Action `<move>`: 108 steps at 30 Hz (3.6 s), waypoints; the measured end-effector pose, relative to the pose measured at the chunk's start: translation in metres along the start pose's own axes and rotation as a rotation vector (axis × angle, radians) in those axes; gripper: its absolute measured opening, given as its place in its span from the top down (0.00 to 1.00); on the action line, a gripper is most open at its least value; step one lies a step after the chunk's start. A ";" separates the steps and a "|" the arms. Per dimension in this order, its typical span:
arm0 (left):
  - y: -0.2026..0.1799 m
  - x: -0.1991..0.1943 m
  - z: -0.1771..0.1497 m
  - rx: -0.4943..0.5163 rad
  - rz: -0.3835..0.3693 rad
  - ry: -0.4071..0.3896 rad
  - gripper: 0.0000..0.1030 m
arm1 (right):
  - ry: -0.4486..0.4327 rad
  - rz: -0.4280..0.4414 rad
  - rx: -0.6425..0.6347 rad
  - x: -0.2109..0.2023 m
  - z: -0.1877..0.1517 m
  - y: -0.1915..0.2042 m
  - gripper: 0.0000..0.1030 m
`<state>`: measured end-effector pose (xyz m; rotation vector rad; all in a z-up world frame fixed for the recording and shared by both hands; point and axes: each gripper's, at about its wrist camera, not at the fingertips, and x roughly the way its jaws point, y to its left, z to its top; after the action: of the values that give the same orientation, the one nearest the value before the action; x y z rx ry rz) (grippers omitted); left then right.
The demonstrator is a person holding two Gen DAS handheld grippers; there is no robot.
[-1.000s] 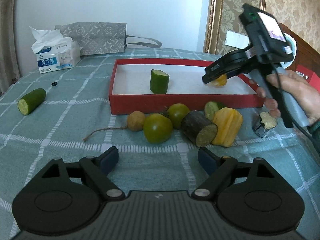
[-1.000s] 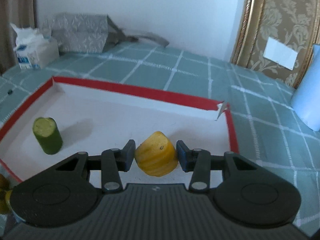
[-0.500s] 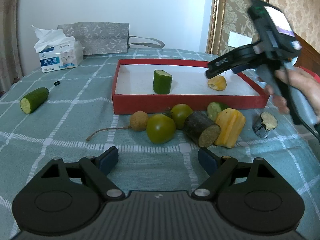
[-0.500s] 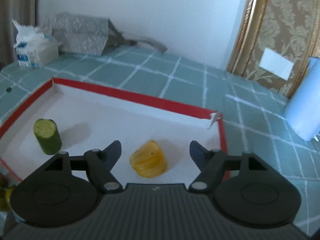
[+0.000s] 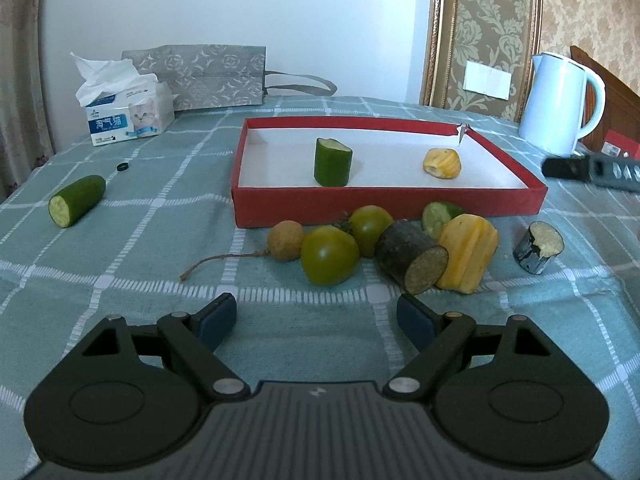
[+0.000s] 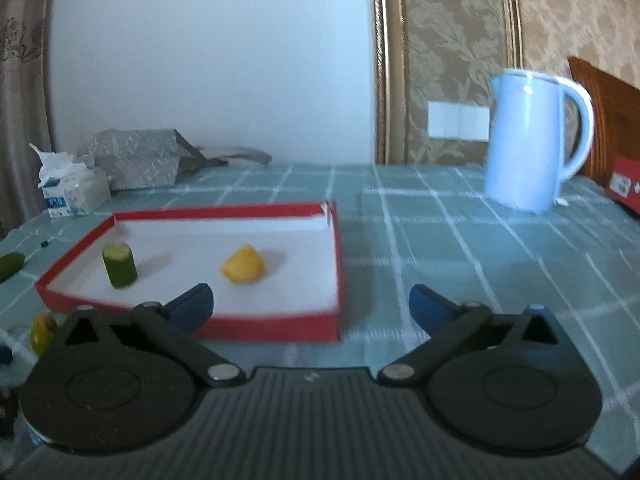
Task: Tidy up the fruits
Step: 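Grasp the dark eggplant slice with the right tool, then grasp the green lime with the left tool while the right tool places the eggplant slice in the tray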
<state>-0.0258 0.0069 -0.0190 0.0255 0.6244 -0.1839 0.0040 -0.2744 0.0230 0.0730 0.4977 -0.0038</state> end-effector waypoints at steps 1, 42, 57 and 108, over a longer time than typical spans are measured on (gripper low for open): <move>0.000 0.000 0.000 0.003 0.002 0.001 0.15 | 0.008 0.003 0.020 0.000 -0.004 -0.003 0.00; 0.000 -0.001 0.000 -0.014 0.058 0.001 0.13 | 0.176 0.167 -0.150 0.007 -0.039 0.038 0.70; 0.007 0.020 0.021 -0.110 0.090 0.015 0.13 | 0.176 0.158 -0.139 0.006 -0.039 0.036 0.69; 0.008 0.017 0.017 -0.121 -0.030 -0.039 0.67 | 0.077 0.097 -0.127 -0.006 -0.037 0.032 0.69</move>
<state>-0.0013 0.0109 -0.0157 -0.1042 0.5963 -0.1747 -0.0177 -0.2402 -0.0043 -0.0277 0.5697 0.1258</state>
